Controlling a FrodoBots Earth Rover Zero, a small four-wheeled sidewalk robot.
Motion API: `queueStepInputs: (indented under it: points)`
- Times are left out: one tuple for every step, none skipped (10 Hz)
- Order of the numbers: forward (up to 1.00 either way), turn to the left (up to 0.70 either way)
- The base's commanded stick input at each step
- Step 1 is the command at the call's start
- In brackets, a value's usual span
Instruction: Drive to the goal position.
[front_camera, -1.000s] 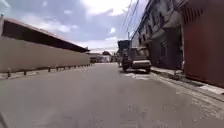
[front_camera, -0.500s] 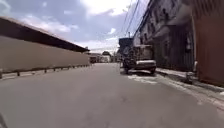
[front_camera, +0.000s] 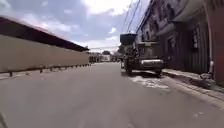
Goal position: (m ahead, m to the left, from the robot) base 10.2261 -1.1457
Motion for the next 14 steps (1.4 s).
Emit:
queueStepInputs:
  points:
    - [1.00, 0.01]
    - [1.00, 0.01]
    - [1.00, 0.01]
    - [1.00, 0.01]
    - [1.00, 0.01]
    - [1.00, 0.01]
    - [1.00, 0.01]
    - [1.00, 0.01]
    - [1.00, 0.01]
    - [1.00, 0.01]
    - [1.00, 0.01]
    - [1.00, 0.01]
    - [1.00, 0.01]
    - [1.00, 0.01]
